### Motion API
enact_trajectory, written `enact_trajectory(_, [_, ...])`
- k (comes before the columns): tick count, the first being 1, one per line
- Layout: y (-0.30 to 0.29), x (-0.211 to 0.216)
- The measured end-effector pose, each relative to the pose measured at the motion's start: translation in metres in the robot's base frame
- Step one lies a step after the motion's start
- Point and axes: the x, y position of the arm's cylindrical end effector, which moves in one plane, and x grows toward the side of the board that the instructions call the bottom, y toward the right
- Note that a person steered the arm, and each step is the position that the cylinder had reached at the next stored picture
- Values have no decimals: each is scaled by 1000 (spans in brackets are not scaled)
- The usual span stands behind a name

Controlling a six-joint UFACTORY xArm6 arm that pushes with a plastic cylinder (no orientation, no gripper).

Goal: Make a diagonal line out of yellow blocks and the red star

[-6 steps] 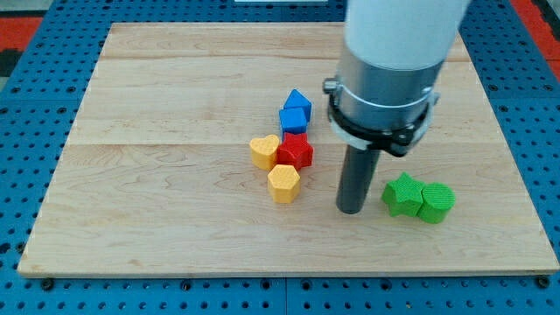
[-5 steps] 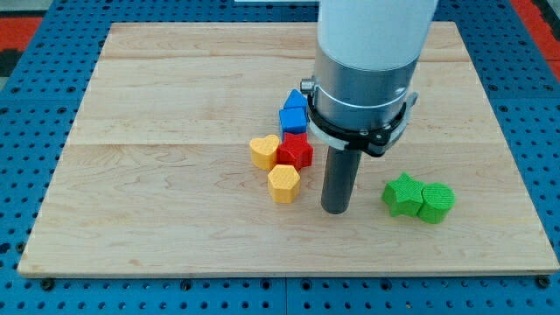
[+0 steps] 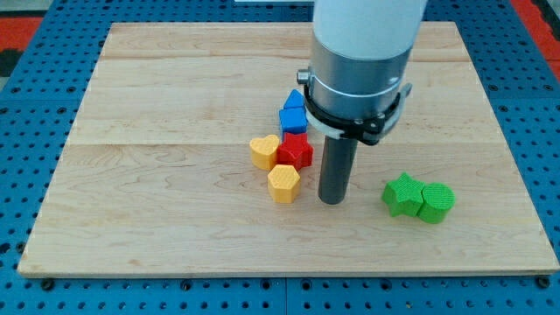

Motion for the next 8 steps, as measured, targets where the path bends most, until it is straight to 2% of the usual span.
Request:
enact_trajectory(3, [-58, -41])
enact_trajectory(6, [-73, -61])
enact_trajectory(8, [-77, -122])
